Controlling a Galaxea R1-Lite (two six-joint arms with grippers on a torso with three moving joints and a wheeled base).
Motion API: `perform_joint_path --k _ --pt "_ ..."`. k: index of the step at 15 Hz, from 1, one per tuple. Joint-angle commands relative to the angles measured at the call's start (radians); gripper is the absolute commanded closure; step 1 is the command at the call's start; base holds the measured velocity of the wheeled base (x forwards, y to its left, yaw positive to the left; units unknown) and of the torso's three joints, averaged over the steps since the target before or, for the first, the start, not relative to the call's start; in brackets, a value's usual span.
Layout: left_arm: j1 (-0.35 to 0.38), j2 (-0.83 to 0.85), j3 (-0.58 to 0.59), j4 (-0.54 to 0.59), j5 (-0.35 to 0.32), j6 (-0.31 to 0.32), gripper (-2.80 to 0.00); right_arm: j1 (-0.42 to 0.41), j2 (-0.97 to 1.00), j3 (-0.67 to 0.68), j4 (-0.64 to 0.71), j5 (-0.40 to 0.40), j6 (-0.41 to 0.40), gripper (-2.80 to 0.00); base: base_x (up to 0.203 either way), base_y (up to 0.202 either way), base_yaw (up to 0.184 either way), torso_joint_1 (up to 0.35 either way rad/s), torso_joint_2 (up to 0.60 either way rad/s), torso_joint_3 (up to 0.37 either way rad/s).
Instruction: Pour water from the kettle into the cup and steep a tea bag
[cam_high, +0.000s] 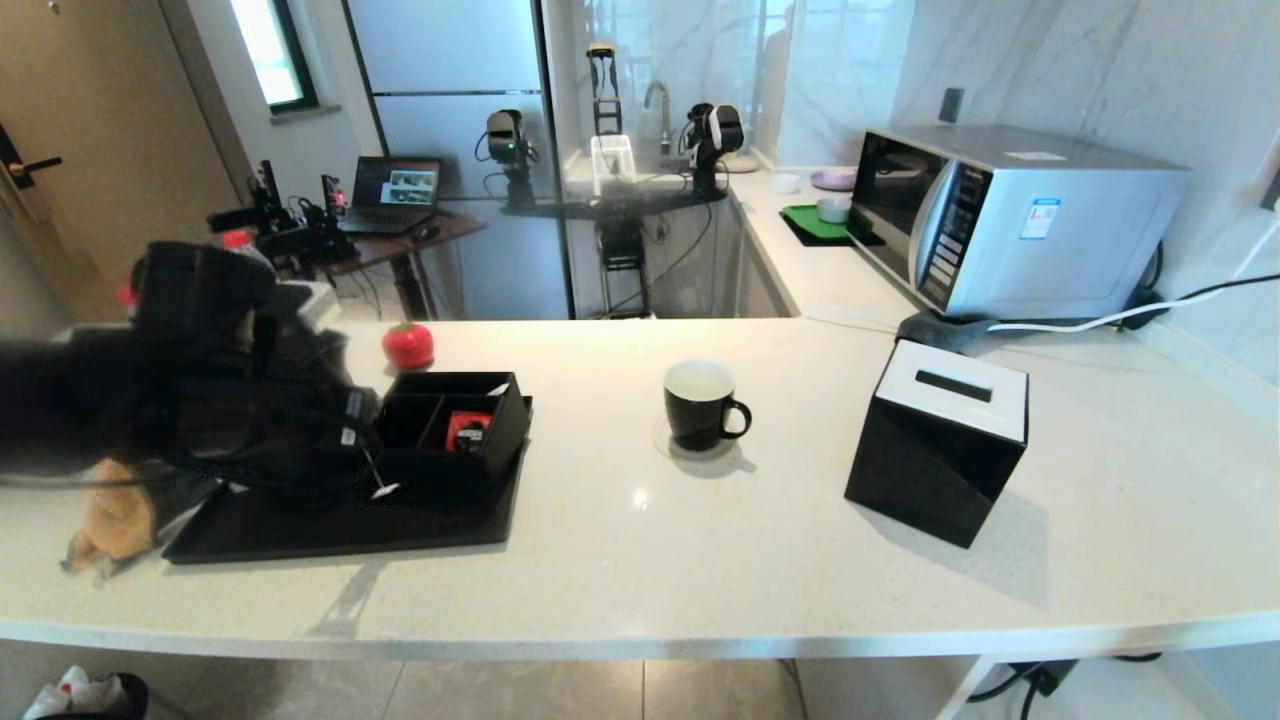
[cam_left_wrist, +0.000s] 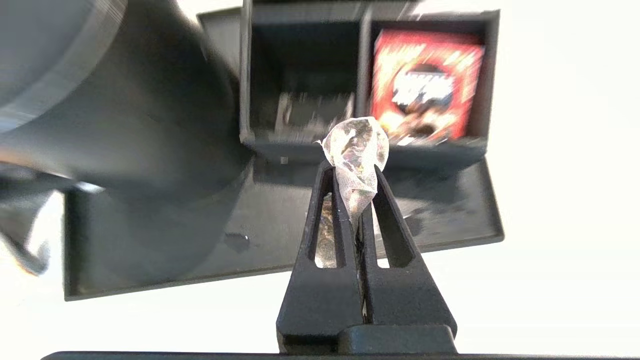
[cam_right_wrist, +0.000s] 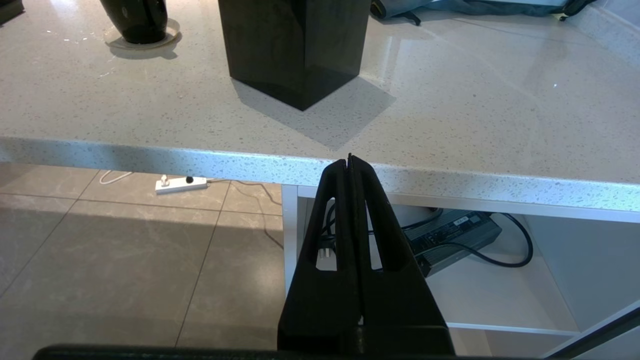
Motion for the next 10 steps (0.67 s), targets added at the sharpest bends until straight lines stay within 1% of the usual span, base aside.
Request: perform_joint_path --k 1,3,6,10 --pt "-0.022 -0.098 -0.001 -0.002 0.001 0.000 0.00 0.000 0.001 0.000 0.000 0.001 -0.001 0.00 0.000 0.000 0.000 0.000 0.00 0.000" --pt "-0.063 -0.151 -0.024 0.000 0.001 0.000 0.00 0.000 0.001 0.000 0.000 0.001 -0.001 0.00 0.000 0.000 0.000 0.000 0.00 0.000" --pt "-0.124 -0.168 -0.105 0.002 0.001 0.000 0.00 0.000 0.001 0.000 0.000 0.001 -0.001 0.00 0.000 0.000 0.000 0.000 0.00 0.000" --pt "-0.245 -0.168 -0.160 0.000 0.011 0.000 0.00 0.000 0.001 0.000 0.000 0.001 -0.001 0.00 0.000 0.000 0.000 0.000 0.00 0.000"
